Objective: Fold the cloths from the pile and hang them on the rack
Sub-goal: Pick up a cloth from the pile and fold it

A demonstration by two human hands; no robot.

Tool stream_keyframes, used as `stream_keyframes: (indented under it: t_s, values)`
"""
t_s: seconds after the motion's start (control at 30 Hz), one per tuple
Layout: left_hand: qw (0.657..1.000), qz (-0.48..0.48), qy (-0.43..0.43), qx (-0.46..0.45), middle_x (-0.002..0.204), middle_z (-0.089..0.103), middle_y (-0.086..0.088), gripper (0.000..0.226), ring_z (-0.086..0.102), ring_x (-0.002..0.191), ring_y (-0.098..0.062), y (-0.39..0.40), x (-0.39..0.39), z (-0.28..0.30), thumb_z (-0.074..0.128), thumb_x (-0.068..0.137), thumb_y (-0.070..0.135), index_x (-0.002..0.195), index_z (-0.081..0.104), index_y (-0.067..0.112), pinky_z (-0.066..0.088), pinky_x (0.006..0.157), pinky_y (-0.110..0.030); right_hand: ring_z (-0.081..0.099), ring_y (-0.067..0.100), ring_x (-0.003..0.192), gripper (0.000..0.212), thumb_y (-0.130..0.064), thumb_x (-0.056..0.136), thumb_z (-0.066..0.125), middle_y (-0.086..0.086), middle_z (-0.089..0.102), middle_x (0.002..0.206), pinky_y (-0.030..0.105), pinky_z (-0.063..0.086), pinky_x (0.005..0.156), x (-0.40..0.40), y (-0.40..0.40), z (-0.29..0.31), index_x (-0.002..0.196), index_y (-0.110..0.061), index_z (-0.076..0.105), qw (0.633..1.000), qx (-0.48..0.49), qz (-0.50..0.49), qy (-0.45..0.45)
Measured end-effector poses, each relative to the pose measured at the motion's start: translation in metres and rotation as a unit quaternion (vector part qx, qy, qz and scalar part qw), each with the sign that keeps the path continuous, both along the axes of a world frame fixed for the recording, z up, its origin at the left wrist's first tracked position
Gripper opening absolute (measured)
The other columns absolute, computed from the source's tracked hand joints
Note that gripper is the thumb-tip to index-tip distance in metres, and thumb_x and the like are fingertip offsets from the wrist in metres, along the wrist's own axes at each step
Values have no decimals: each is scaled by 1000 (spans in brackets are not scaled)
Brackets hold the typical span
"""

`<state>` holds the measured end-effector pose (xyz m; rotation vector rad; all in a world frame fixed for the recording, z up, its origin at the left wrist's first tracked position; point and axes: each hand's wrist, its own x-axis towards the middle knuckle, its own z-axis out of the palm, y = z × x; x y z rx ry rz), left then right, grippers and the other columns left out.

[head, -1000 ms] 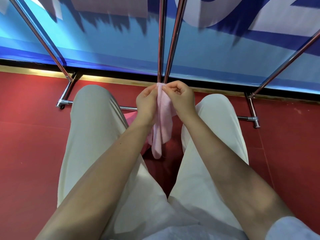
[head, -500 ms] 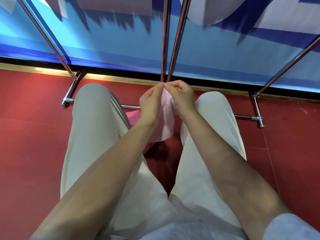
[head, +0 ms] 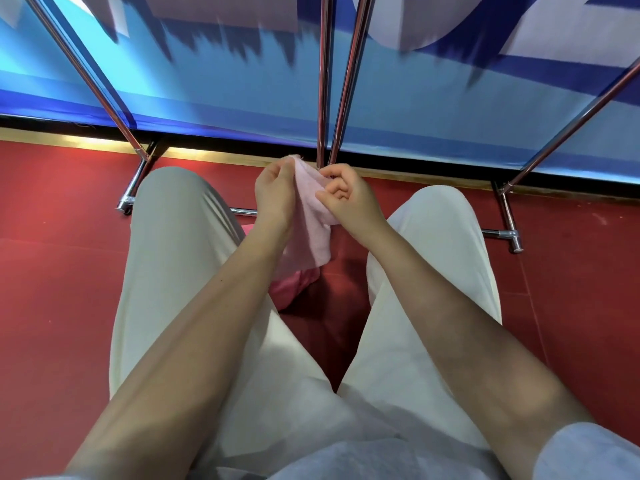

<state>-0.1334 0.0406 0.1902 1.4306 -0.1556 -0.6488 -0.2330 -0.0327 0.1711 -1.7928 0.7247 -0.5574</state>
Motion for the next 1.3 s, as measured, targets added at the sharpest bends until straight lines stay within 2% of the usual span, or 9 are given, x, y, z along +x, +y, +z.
stream_keyframes:
  t_s: [0.2, 0.37, 0.57, 0.67, 0.77, 0.9, 1.07, 1.17, 1.3]
  values:
    - [995, -39, -87, 24, 80, 57, 0, 20, 53, 76, -12, 4, 11, -2, 41, 99, 14, 91, 59, 19, 44, 70, -22, 48, 4, 66, 27, -17, 86, 64, -11, 51, 71, 27, 43, 72, -14, -3, -18, 111, -22, 58, 992, -82, 42, 90]
    - [977, -89, -191, 41, 86, 57, 13, 28, 51, 76, 9, 11, 7, -7, 36, 98, 6, 87, 56, 22, 38, 71, -4, 58, 18, 84, 33, -19, 89, 61, -4, 58, 87, 33, 45, 75, -21, -4, -24, 121, -18, 54, 978, -164, 34, 129]
    - [954, -178, -233, 61, 81, 54, 13, 27, 48, 71, 14, 15, -6, -8, 36, 102, 13, 86, 58, 14, 35, 70, -7, 60, 23, 98, 39, -15, 92, 54, 8, 65, 107, 34, 46, 81, -22, -6, -32, 131, -17, 51, 972, -191, 16, 135]
    - [959, -203, -194, 39, 82, 55, 11, 26, 50, 74, 11, 16, -11, -6, 37, 98, 9, 83, 59, 12, 37, 74, -7, 59, 25, 94, 24, -8, 90, 51, 7, 65, 101, 32, 41, 73, -22, -6, -37, 109, -11, 66, 965, -233, 13, 123]
    - [964, -217, -150, 39, 89, 58, 7, 24, 53, 84, -1, 16, -10, -4, 40, 94, 6, 88, 61, 17, 40, 79, -19, 56, 23, 87, 24, -7, 88, 50, 7, 61, 92, 29, 33, 66, -22, -7, -36, 102, -11, 69, 959, -261, -28, 110]
    - [948, -244, -172, 111, 110, 62, 2, 28, 56, 101, -10, 19, -4, -8, 41, 99, 13, 120, 60, 16, 45, 86, -22, 55, 21, 85, 22, -10, 90, 50, 6, 61, 92, 31, 39, 67, -26, -10, -32, 100, -14, 69, 962, -242, -68, 106]
    - [954, -176, -205, 132, 107, 63, 0, 29, 55, 98, -12, 18, -1, -13, 50, 96, 9, 123, 61, 7, 46, 83, -23, 58, 23, 82, 14, -13, 84, 58, 3, 64, 89, 33, 41, 66, -30, -12, -37, 93, -13, 68, 963, -193, -54, 181]
    - [967, -137, -169, 133, 101, 68, -2, 25, 60, 92, -13, 18, 3, -16, 60, 91, 10, 115, 67, 7, 50, 86, -28, 55, 21, 75, 10, -13, 78, 64, 0, 59, 79, 36, 45, 67, -28, -8, -38, 88, -12, 66, 964, -183, -56, 186]
    - [971, -125, -137, 147, 74, 61, 4, 13, 54, 74, -11, 20, 9, -16, 68, 87, 19, 89, 72, 7, 45, 68, -25, 52, 21, 77, 5, -15, 81, 65, -3, 50, 78, 32, 39, 61, -27, -11, -42, 82, -13, 69, 954, -230, -79, 174]
